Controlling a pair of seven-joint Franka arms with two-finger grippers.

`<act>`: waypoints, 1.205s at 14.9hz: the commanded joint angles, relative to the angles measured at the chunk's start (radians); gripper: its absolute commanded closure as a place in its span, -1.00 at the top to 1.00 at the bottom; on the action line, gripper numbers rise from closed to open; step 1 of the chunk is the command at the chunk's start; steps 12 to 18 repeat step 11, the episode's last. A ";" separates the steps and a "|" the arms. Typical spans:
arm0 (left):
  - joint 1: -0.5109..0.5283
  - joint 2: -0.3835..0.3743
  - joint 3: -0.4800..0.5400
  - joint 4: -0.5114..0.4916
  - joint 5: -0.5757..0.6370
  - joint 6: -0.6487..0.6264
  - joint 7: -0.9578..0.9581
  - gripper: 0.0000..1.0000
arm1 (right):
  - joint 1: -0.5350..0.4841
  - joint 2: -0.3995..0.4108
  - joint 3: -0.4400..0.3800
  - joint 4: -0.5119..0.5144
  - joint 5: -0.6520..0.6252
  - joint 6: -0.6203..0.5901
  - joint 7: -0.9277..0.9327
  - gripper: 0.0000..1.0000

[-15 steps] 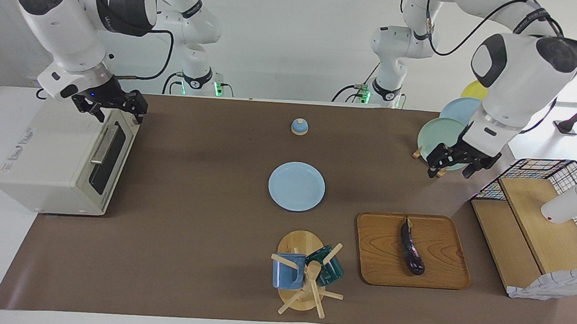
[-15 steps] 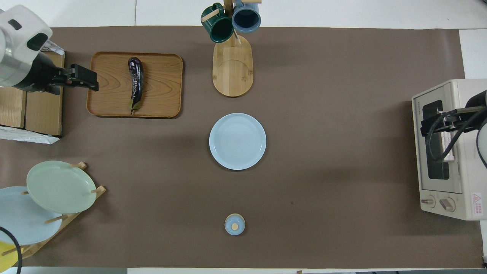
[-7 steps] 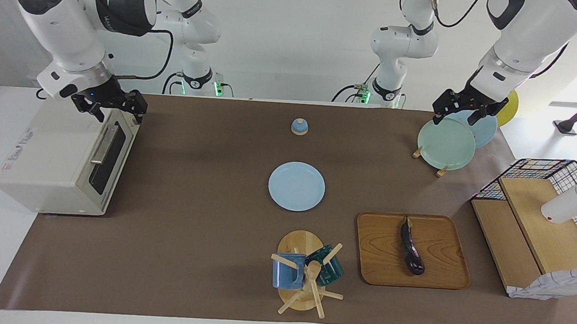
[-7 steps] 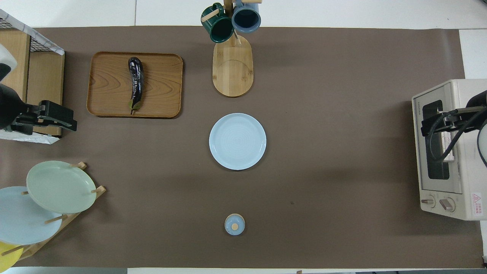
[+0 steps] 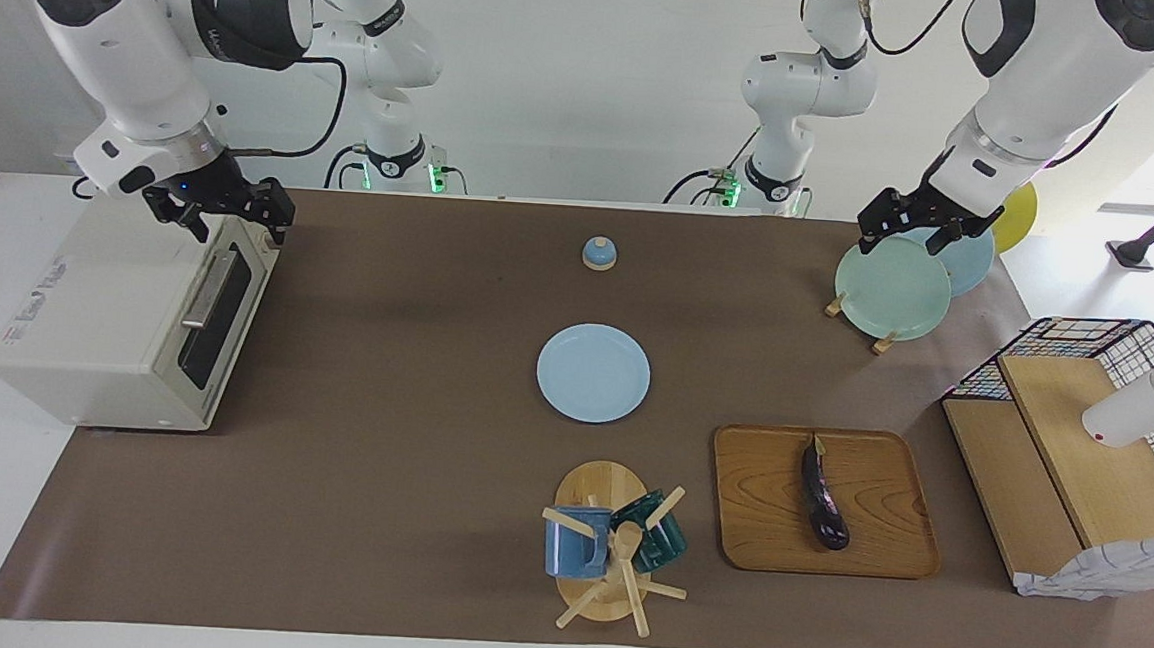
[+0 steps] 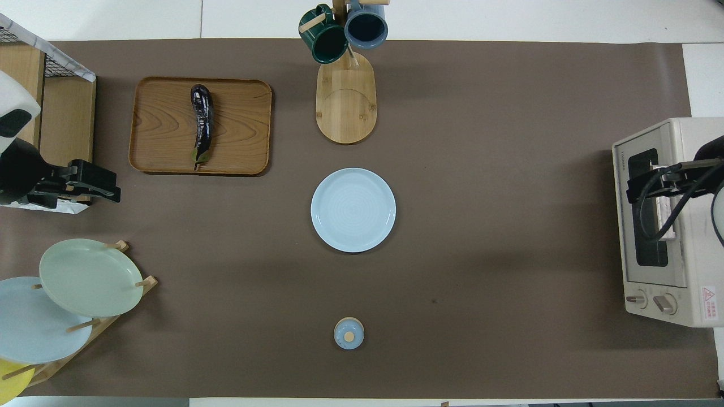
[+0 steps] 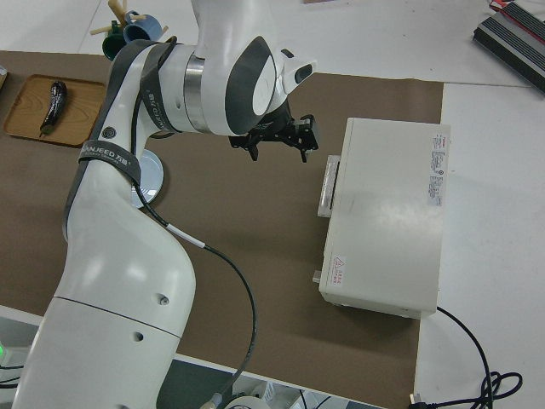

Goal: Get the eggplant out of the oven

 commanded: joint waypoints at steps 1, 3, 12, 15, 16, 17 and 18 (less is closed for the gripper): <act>0.037 -0.016 -0.034 0.007 0.020 -0.003 -0.001 1.00 | 0.003 -0.010 -0.008 0.002 0.029 -0.017 0.010 1.00; 0.042 -0.019 -0.040 0.005 0.020 -0.022 0.001 1.00 | 0.005 -0.010 -0.008 0.000 0.029 -0.017 0.010 1.00; 0.045 -0.022 -0.043 0.000 0.020 -0.039 0.004 1.00 | 0.003 -0.008 -0.008 0.000 0.029 -0.017 0.010 1.00; 0.045 -0.022 -0.043 0.000 0.020 -0.039 0.004 1.00 | 0.003 -0.008 -0.008 0.000 0.029 -0.017 0.010 1.00; 0.045 -0.022 -0.043 0.000 0.020 -0.039 0.004 1.00 | 0.003 -0.008 -0.008 0.000 0.029 -0.017 0.010 1.00; 0.045 -0.022 -0.043 0.000 0.020 -0.039 0.004 1.00 | 0.003 -0.008 -0.008 0.000 0.029 -0.017 0.010 1.00; 0.045 -0.022 -0.043 0.000 0.020 -0.039 0.004 1.00 | 0.003 -0.008 -0.008 0.000 0.029 -0.017 0.010 1.00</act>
